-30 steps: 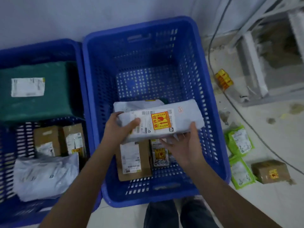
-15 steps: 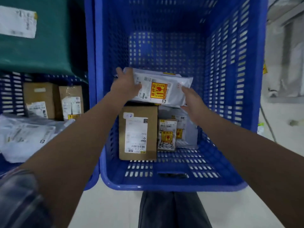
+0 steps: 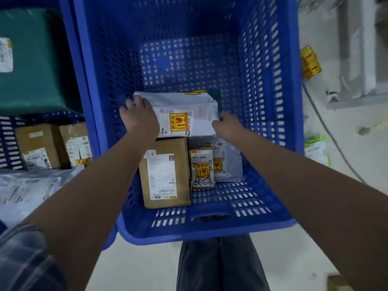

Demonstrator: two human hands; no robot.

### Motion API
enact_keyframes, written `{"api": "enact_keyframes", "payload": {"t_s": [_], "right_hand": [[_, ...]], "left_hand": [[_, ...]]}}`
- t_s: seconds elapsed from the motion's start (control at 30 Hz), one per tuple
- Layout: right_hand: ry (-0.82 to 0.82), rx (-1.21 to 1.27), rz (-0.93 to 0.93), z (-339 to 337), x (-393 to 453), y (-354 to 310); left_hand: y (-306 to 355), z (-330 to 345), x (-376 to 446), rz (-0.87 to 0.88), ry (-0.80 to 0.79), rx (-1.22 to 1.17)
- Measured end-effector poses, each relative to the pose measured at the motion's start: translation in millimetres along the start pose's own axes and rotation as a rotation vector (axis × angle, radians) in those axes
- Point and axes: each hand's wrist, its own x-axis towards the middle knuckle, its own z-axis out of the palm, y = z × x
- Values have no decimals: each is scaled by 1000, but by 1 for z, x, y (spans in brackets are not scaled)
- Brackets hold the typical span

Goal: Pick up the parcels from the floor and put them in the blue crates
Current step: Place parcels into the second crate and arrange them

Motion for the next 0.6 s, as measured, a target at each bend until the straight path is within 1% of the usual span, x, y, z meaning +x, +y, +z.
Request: {"api": "enact_keyframes", "payload": {"t_s": [0.07, 0.1, 0.13, 0.2, 0.27, 0.3, 0.37, 0.43, 0.47, 0.5, 0.53, 0.6], "right_hand": [[145, 270, -46, -9, -25, 7], [202, 380, -85, -14, -40, 12], [260, 454, -145, -19, -56, 19], [403, 521, -286, -31, -94, 37], [576, 602, -341, -48, -126, 63], [664, 676, -315, -57, -138, 80], [807, 858, -198, -72, -155, 117], [884, 993, -21, -84, -164, 160], [887, 1032, 82, -87, -167, 183], [852, 1061, 184, -89, -169, 206], [779, 1090, 283, -89, -171, 227], [572, 1116, 446, -88, -176, 265]], "left_hand": [[16, -9, -18, 17, 72, -116], [28, -14, -30, 61, 121, -180], [41, -18, -42, 128, 170, -241], [72, -24, -68, 286, 257, -349], [107, -28, -92, 417, 318, -444], [126, -31, -103, 455, 338, -490], [162, -39, -125, 487, 381, -600], [194, -50, -149, 536, 431, -722], [208, -55, -160, 571, 453, -767], [221, -59, -168, 605, 476, -794], [231, -62, -175, 643, 499, -804], [250, -65, -188, 726, 509, -788]]}}
